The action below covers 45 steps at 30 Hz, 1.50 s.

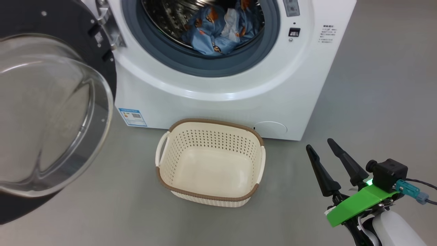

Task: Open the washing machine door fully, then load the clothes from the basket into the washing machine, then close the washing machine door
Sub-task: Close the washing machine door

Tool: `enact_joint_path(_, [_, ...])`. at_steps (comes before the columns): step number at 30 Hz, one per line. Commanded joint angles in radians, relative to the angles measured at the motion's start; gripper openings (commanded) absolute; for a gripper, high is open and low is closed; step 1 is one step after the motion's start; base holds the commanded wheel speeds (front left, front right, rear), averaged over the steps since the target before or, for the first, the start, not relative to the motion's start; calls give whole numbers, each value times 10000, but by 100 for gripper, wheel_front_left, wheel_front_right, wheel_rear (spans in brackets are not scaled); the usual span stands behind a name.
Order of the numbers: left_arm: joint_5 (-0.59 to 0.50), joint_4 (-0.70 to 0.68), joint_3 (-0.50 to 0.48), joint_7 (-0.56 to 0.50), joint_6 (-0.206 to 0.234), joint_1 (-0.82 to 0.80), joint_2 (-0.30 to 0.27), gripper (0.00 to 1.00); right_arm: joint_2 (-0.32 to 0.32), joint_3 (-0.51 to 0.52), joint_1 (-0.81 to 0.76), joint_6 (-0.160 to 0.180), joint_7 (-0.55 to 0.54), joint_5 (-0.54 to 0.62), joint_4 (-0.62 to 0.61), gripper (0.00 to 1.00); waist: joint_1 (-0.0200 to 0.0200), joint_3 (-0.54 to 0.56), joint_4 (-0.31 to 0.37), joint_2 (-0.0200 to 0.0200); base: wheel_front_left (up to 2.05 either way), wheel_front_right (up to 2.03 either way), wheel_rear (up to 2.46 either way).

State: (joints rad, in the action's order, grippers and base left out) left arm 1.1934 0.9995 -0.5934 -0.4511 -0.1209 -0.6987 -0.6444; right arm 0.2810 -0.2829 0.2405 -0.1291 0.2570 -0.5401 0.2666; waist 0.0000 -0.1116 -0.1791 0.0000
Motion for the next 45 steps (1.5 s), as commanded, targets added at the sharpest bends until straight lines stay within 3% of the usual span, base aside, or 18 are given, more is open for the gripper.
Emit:
enact_joint_path(1, [62, -218, 94, -356, -97, 192, -308, 0, -9, -152, -26, -16, 48, 60, -214, 100, 0, 86, -81, 0, 0, 0, 0])
enact_joint_path(7, [555, -1044, 538, -2319, -97, 855, -60, 0, -119, -180, -162, -16, 48, -22, -121, 100, 0, 463, -315, 0, 0, 0, 0])
enact_joint_path(19, [1319, -3165, 979, -4741, -9, 1934, 598, 0, -422, -10, -435, -16, 48, -109, -116, 100, 0, 869, -669, 0, 0, 0, 0])
enact_joint_path(25, [1803, -4872, 1155, -5914, 516, 2548, 1082, 0, -585, 91, -600, -16, 48, -111, -129, 100, 0, 1014, -730, 0, 0, 0, 0])
enact_joint_path(33, [2505, -7469, 1452, -7032, 1563, 3293, 2020, 0, -810, 214, -712, -16, 48, -122, -181, 100, 0, 1104, -657, 0, 0, 0, 0])
enact_joint_path(39, [2687, -9223, 1711, -7080, 2204, 3692, 2846, 0, -899, 246, -740, -16, 48, -123, -206, 100, 0, 1124, -399, 0, 0, 0, 0])
enact_joint_path(45, [2764, -10225, 2016, -7068, 2580, 3877, 3437, 0, -880, 257, -704, -16, 48, -111, -220, 100, 0, 1103, -37, 0, 0, 0, 0])
